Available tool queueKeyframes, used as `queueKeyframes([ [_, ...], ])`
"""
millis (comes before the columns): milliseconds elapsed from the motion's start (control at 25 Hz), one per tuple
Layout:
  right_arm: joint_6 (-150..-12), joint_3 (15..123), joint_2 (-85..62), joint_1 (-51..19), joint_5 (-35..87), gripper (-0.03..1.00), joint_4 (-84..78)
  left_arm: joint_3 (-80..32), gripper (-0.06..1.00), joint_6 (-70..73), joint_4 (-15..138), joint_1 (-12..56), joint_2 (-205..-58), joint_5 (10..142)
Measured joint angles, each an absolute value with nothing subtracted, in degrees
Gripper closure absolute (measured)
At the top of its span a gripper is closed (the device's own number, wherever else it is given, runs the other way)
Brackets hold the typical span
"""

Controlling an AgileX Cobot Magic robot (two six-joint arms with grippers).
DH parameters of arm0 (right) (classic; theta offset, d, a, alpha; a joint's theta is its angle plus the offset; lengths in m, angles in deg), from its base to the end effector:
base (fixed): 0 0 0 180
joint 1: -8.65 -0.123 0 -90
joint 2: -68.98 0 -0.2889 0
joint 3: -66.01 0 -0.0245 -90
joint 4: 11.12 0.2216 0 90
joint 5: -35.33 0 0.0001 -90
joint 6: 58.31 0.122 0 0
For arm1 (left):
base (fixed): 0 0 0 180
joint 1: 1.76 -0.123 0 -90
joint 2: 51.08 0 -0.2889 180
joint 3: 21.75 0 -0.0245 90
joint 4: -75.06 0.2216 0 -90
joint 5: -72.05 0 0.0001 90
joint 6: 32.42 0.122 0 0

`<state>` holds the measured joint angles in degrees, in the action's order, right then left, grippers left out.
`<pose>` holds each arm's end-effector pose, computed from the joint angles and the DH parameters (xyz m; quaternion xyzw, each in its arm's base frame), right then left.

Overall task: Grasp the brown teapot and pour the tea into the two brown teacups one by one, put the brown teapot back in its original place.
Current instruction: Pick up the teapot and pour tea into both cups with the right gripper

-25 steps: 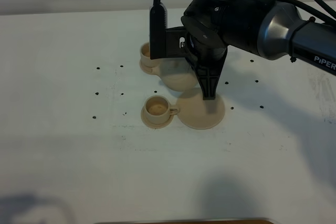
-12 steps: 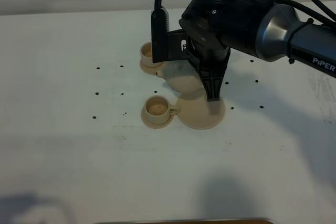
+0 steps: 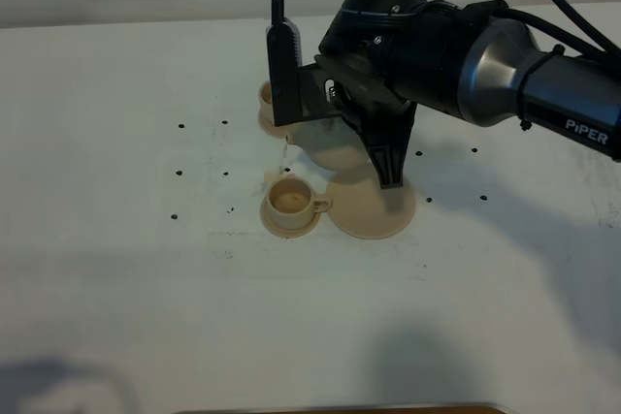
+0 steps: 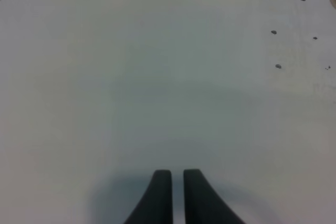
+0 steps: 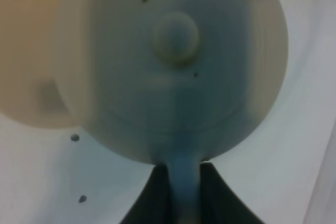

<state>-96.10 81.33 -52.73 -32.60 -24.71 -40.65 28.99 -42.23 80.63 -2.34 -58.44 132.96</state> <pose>0.3379 0.2270 0.2243 -0.6884 0.6769 -0.2307 0.1213 -0.0051 0.0103 0.2391 -0.0791 0.8570 0.0076 0.5091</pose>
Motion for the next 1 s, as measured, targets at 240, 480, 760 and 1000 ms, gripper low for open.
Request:
queueKeyframes([
  [240, -95.9, 81.3, -53.5, -33.2, -24.8, 0.89, -39.2, 29.0, 0.83, -42.2, 80.6, -2.3, -58.4, 133.0],
  [480, -94.9, 81.3, -53.5, -32.8, -25.2, 0.89, -36.1, 29.0, 0.83, -42.2, 80.6, -2.3, -58.4, 133.0],
  [760, -94.5, 81.3, -53.5, -32.8, -26.5, 0.89, -34.9, 29.0, 0.83, -42.2, 80.6, -2.3, -58.4, 133.0],
  [1000, -94.5, 81.3, -53.5, -32.6, -28.5, 0.89, -35.0, 29.0, 0.83, -42.2, 80.6, -2.3, -58.4, 133.0],
])
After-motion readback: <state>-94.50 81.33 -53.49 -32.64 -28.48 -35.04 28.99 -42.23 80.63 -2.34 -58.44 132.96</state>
